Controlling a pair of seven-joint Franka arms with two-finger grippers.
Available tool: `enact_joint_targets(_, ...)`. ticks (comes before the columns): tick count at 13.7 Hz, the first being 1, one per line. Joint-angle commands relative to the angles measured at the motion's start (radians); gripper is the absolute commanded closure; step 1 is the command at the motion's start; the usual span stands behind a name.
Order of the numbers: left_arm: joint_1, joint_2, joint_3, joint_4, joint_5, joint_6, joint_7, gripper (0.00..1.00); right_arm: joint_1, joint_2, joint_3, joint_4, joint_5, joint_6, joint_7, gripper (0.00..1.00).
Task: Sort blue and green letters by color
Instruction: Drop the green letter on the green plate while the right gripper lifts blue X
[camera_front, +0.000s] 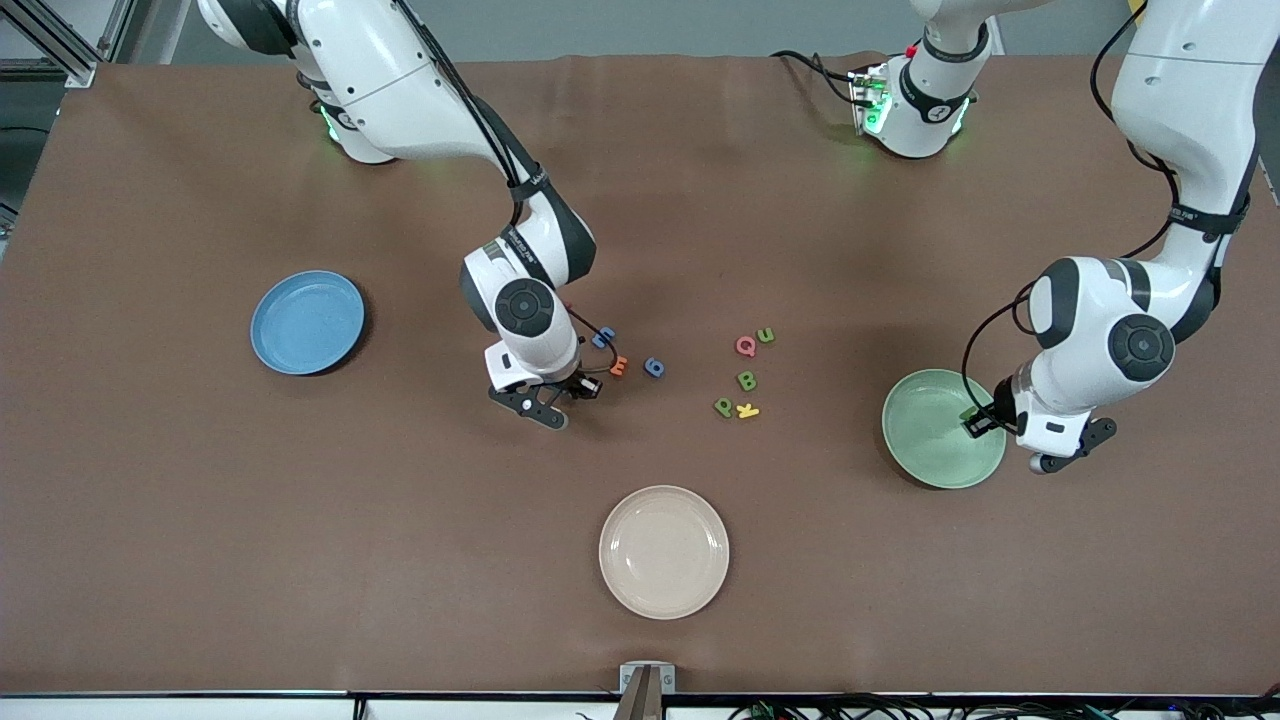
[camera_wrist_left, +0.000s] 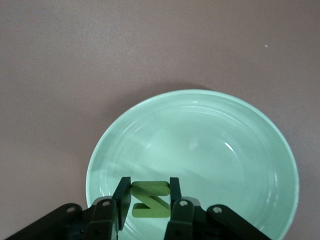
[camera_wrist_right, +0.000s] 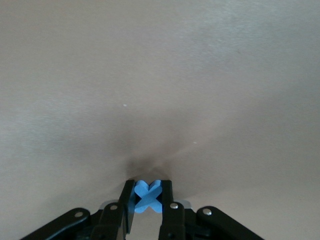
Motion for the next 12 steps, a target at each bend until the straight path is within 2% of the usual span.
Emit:
enact_joint_targets(1,0.012,0.045,-0.007,0.042,0.032,0.003,0.01,0.99,-0.029,-0.045,-0.009,0.024,0.001,-0.13,-0.04,1.0)
enact_joint_targets(2,0.012,0.057,-0.007,0.05,0.035,0.003,0.01,0.97,-0.054,-0.071,-0.01,0.02,0.001,-0.185,-0.093,1.0)
enact_joint_targets(3,0.014,0.066,-0.007,0.058,0.037,0.003,0.009,0.86,-0.083,-0.106,-0.012,0.016,-0.001,-0.231,-0.147,1.0)
enact_joint_targets(4,0.012,0.071,-0.007,0.064,0.037,0.003,0.009,0.64,-0.112,-0.143,-0.012,0.004,-0.004,-0.276,-0.205,1.0)
enact_joint_targets(5,0.012,0.071,-0.007,0.069,0.037,0.003,0.006,0.34,-0.139,-0.182,-0.013,-0.018,-0.005,-0.312,-0.264,1.0)
enact_joint_targets(6,0.012,0.066,-0.007,0.069,0.037,0.001,0.003,0.1,-0.17,-0.232,-0.013,-0.059,-0.017,-0.336,-0.329,1.0)
enact_joint_targets(7,0.008,0.059,-0.009,0.07,0.037,-0.007,0.003,0.0,-0.207,-0.29,-0.013,-0.12,-0.042,-0.337,-0.397,1.0)
enact_joint_targets(10,-0.005,0.01,-0.028,0.07,0.037,-0.046,-0.002,0.0,-0.323,-0.435,-0.013,-0.284,-0.07,-0.331,-0.61,1.0)
enact_joint_targets(12,-0.006,-0.02,-0.084,0.072,0.034,-0.082,-0.023,0.0,-0.386,-0.502,-0.013,-0.366,-0.109,-0.318,-0.725,0.99)
